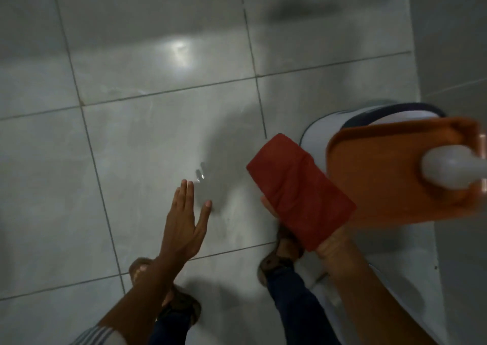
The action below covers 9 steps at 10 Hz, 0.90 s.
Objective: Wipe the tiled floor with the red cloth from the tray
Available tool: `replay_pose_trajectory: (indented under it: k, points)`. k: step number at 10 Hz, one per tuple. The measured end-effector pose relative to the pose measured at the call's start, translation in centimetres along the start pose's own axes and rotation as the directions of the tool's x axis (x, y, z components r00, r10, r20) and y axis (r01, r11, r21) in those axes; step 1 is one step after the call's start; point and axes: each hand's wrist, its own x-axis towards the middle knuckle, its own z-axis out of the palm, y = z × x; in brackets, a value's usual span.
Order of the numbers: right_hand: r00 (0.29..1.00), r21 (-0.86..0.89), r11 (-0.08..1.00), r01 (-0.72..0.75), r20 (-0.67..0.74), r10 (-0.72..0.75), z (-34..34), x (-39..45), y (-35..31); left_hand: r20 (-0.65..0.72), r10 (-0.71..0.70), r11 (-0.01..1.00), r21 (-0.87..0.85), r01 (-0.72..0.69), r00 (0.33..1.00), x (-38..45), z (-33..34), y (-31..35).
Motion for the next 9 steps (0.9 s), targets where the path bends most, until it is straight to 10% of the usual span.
replay_pose_trajectory:
  k: [1,2,3,4,5,6,7,9]
  points:
    - [0.966,0.741,0.62,-0.259,0.193,0.173,-6.4,-2.8,3.3,-0.051,0.081,0.996,0.049,-0.078,0.995,-0.1,0.5,6.4]
    - [0.844,0.975,0.06,-0.213,0.153,0.513,-12.3,-6.7,6.8,-0.056,0.195,0.979,0.068,-0.191,0.979,0.1,1.9,13.5]
    - [0.682,0.974,-0.217,-0.073,0.207,0.701,-14.6,-8.0,8.9,-0.023,0.294,0.954,0.068,-0.292,0.955,0.1,4.2,20.0]
    - [0.589,0.991,0.053,-0.124,0.03,0.807,-15.3,-8.4,11.1,0.028,0.33,0.943,0.032,-0.33,0.944,0.2,6.7,25.6]
    - [0.733,0.82,0.473,-0.322,-0.101,0.673,-14.6,-7.5,12.3,0.108,0.381,0.922,0.035,-0.386,0.918,0.4,9.3,28.2]
    - [0.938,0.203,0.92,-0.336,-0.02,0.347,-11.6,-6.9,13.6,0.15,0.381,0.915,0.082,-0.395,0.913,0.6,11.1,28.2]
    - [0.936,-0.015,0.937,-0.348,0.045,0.348,-8.8,-7.5,13.4,0.125,0.421,0.9,0.069,-0.431,0.899,0.3,11.3,27.0]
    - [0.864,0.163,0.899,-0.408,-0.251,0.437,-7.0,-12.0,9.0,0.175,0.363,0.905,0.168,-0.391,0.915,-3.1,6.4,19.0]
